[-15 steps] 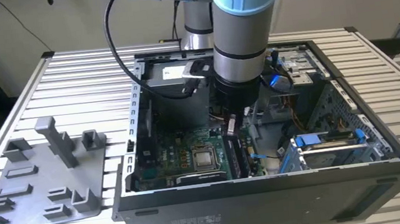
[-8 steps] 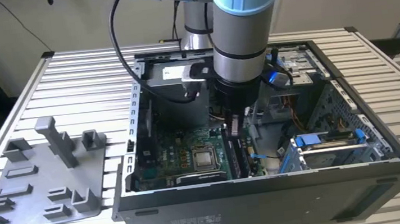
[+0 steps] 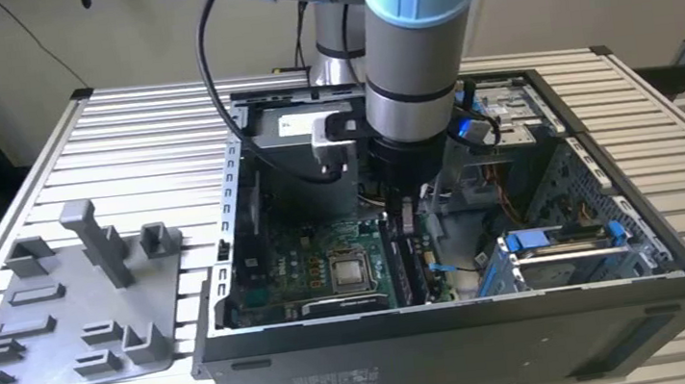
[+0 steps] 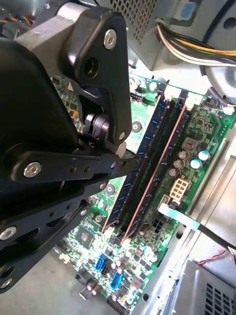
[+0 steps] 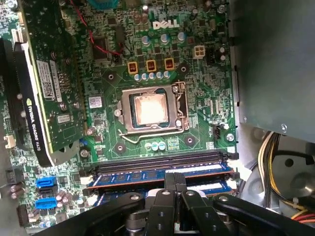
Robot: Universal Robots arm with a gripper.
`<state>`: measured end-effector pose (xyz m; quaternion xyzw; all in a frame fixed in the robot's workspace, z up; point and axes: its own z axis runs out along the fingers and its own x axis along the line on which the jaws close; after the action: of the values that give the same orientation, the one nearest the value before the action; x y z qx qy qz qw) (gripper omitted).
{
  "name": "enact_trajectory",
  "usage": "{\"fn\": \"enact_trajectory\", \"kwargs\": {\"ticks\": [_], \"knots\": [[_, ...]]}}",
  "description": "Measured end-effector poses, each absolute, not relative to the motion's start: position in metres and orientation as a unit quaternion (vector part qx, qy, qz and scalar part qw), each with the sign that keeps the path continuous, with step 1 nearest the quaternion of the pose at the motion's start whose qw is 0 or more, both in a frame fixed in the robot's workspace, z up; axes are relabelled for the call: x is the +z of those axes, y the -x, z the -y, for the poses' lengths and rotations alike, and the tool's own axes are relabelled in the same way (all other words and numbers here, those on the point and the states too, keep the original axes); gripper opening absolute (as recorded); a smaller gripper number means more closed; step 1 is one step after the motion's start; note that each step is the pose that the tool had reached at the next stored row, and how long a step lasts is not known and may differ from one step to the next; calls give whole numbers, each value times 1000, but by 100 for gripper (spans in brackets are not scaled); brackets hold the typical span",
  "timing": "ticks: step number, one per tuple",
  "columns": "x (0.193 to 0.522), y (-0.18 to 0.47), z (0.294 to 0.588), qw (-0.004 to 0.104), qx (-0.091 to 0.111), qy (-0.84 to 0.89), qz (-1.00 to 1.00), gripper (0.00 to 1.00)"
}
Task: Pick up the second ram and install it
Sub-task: 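Press down the second ram until it locks into place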
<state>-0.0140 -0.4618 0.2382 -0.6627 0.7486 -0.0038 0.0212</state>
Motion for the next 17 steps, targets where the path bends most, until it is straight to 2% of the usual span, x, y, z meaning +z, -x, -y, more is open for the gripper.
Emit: {"fn": "enact_trajectory", "kwargs": {"ticks": [5, 17], "knots": [[236, 14, 464, 16, 1, 671, -742, 11], [235, 12, 477, 13, 4, 682, -732, 11]]}}
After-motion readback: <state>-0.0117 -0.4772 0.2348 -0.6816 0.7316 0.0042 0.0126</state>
